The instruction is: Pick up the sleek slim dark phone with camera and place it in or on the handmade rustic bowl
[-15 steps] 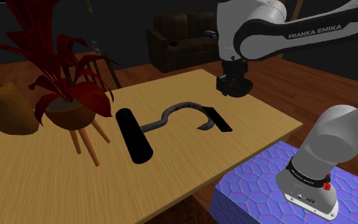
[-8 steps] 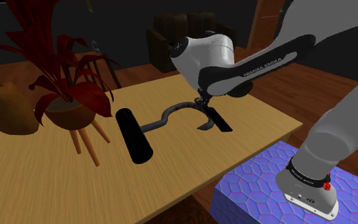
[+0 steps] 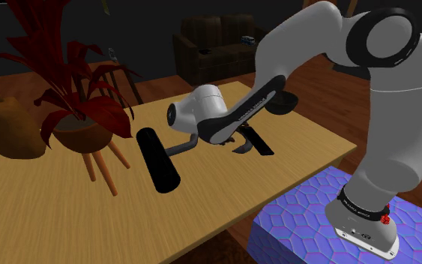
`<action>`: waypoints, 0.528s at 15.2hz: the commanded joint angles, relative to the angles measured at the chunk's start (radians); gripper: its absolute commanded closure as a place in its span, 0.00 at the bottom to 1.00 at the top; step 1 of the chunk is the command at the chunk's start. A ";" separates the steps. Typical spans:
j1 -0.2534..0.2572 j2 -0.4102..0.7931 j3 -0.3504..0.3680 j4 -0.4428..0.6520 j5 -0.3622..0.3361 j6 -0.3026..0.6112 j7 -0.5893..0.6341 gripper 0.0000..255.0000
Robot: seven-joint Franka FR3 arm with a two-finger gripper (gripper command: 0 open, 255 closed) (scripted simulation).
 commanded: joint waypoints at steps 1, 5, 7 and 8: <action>0.012 0.037 -0.016 0.014 -0.025 -0.015 0.025 0.00; -0.016 0.017 -0.023 -0.043 -0.034 0.031 0.028 0.00; -0.034 0.005 -0.028 -0.078 -0.041 0.061 0.030 0.00; -0.034 0.005 -0.028 -0.078 -0.041 0.061 0.030 0.00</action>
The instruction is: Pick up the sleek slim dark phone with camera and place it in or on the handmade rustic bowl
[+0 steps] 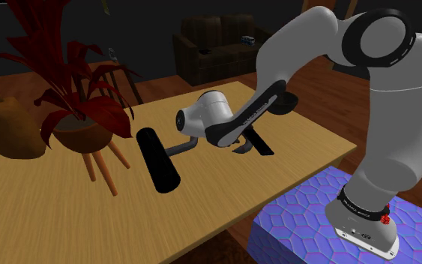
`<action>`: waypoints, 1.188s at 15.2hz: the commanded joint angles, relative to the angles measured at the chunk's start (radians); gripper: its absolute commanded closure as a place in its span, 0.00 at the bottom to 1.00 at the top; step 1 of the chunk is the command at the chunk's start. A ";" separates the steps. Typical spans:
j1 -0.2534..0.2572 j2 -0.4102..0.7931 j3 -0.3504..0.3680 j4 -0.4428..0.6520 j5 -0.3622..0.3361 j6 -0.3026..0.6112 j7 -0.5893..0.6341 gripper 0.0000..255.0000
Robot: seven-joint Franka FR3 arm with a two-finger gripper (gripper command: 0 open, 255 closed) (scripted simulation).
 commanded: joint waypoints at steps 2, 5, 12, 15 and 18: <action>-0.002 0.000 -0.001 -0.004 -0.002 0.005 0.001 0.00; -0.002 0.000 -0.001 -0.004 -0.002 0.005 0.001 0.00; -0.002 0.000 -0.001 -0.004 -0.002 0.005 0.001 1.00; -0.002 0.000 -0.001 -0.005 -0.002 0.005 0.001 1.00; -0.004 -0.010 0.001 -0.003 0.002 -0.001 -0.007 1.00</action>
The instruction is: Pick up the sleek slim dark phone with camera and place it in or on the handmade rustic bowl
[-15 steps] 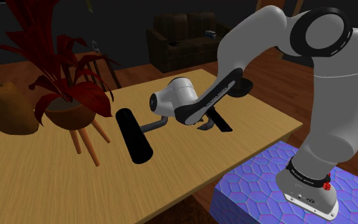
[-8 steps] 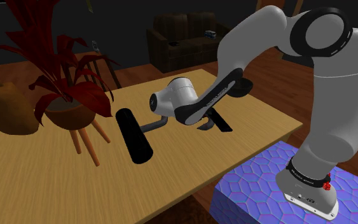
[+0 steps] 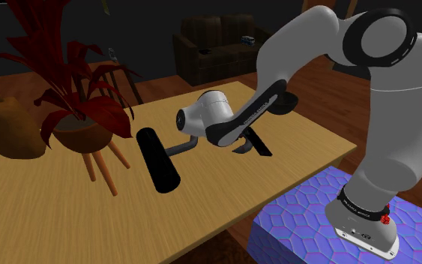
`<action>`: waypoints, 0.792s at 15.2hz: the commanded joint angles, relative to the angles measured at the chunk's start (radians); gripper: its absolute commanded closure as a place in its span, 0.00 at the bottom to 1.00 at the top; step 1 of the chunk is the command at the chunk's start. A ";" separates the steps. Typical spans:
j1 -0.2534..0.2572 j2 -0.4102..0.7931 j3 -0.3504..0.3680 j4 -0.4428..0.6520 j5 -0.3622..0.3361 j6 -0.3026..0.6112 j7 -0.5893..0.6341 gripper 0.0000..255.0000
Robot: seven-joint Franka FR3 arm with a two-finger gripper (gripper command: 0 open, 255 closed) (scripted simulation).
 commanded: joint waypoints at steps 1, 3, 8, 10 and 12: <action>-0.002 -0.014 0.004 0.001 0.006 -0.007 -0.012 1.00; -0.005 -0.033 0.008 0.004 0.013 -0.018 -0.028 1.00; -0.011 -0.079 0.017 0.016 0.028 -0.048 -0.070 1.00; -0.013 -0.096 0.020 0.022 0.034 -0.061 -0.087 1.00; -0.015 -0.113 0.023 0.029 0.039 -0.073 -0.104 1.00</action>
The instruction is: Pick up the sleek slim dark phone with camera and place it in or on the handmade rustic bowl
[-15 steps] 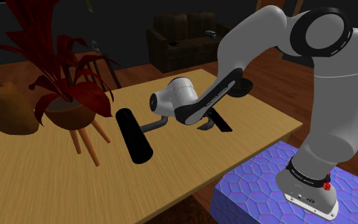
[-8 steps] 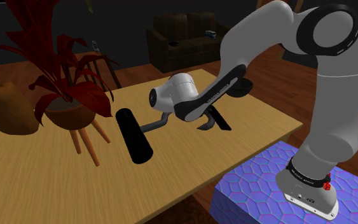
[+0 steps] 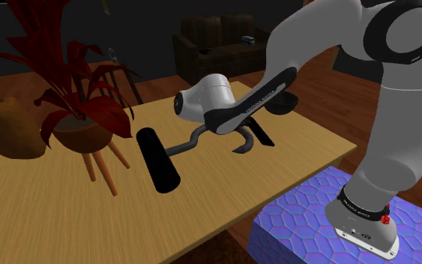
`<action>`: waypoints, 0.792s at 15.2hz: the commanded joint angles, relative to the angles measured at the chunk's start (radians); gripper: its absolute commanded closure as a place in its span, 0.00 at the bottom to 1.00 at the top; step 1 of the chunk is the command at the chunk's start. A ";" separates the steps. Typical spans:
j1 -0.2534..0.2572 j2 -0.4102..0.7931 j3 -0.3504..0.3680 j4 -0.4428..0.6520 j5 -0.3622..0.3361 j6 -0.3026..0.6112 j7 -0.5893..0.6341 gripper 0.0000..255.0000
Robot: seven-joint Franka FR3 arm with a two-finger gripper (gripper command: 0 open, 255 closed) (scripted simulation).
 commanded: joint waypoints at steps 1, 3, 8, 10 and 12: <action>-0.002 -0.016 0.002 0.010 0.004 -0.014 -0.020 1.00; -0.003 -0.031 0.005 0.018 0.008 -0.028 -0.037 1.00; -0.006 -0.067 0.010 0.043 0.016 -0.062 -0.080 1.00; -0.007 -0.081 0.011 0.054 0.018 -0.076 -0.097 1.00; -0.007 -0.093 0.012 0.066 0.019 -0.091 -0.114 1.00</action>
